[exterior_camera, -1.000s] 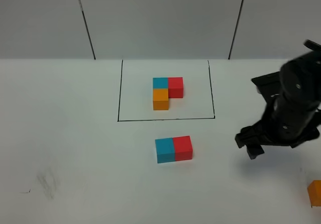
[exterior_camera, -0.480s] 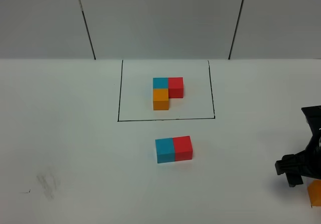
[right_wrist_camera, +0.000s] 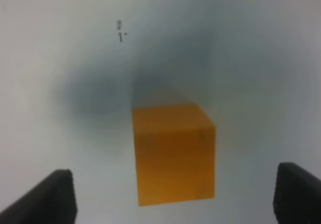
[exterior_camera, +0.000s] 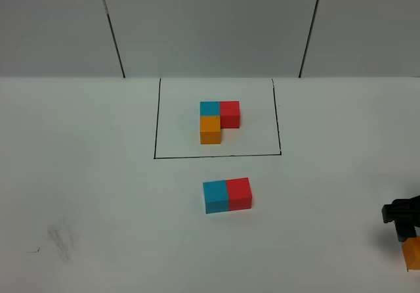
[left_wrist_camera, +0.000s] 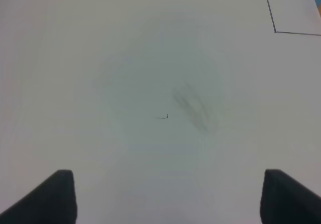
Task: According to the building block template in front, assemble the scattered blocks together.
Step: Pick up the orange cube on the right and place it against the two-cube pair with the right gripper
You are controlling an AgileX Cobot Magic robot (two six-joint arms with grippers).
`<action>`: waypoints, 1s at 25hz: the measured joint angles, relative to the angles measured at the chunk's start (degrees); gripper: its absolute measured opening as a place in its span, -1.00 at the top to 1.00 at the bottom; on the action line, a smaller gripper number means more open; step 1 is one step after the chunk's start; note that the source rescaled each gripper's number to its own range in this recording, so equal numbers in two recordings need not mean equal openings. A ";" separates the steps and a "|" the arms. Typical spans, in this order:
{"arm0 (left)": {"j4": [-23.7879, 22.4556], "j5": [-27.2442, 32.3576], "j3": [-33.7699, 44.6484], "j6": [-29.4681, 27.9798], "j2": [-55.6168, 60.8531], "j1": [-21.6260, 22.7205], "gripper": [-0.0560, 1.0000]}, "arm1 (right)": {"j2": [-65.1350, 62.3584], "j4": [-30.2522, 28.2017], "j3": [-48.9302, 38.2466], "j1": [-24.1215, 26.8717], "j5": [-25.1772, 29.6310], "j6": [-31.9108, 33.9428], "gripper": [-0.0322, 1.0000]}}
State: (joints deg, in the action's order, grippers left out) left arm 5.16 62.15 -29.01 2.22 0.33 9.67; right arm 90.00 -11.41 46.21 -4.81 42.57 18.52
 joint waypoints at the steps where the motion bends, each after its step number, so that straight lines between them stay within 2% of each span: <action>1: 0.00 0.00 0.00 0.00 0.00 0.00 -0.34 | 0.00 0.00 0.00 0.27 -0.29 -0.05 -0.39; 8: 0.00 0.00 0.00 0.00 0.00 0.00 -0.34 | 0.00 0.21 -2.66 0.89 -3.56 -0.05 -0.39; 14: 0.00 0.00 0.00 0.00 0.00 0.00 -0.34 | 0.05 0.49 -7.06 3.75 -10.03 -0.05 -0.39; 19: 0.00 0.00 0.00 0.00 0.00 0.00 -0.34 | 0.16 0.49 -8.55 4.03 -13.71 -0.05 -0.39; 25: 0.00 0.00 0.00 0.00 0.00 0.00 -0.34 | 4.40 1.01 -8.63 4.08 -15.16 -1.14 -0.39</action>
State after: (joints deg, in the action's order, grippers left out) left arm 5.16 62.15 -29.01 2.22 0.33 9.67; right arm 94.40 -10.41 37.58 -0.73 27.41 17.38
